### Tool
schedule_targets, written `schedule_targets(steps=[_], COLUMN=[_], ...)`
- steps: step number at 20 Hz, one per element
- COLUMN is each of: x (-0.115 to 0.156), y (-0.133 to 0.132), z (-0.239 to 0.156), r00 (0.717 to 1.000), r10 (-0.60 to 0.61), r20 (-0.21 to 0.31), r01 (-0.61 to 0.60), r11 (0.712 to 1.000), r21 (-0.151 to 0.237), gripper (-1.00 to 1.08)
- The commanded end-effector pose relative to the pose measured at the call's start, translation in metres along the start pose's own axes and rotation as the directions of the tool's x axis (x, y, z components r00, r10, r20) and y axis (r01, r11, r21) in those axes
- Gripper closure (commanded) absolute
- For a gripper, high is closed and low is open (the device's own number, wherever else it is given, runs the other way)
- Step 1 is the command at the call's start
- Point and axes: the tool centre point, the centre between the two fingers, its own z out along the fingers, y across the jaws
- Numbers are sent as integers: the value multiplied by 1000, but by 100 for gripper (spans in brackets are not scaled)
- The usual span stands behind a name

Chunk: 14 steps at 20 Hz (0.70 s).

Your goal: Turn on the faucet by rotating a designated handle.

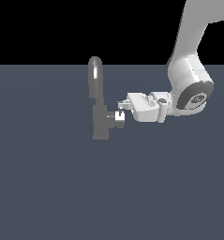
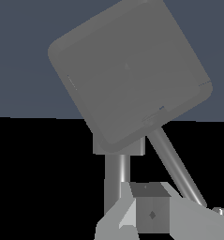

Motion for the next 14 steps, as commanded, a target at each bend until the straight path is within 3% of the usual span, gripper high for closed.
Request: schedule_targets(steps=[1,7,9,14], x=[14,25,10,44], y=[18,42,27,42], z=[0,-1,0,0], r00=[1000,999,1000,1000], r10=[27,31,-3,14], r20=[7,8,3,6], r01=[-27,-31,3,-14], r11=[1000,999,1000,1000], r21=[-5,-7,-5,-6], gripper=[108,108,108,108])
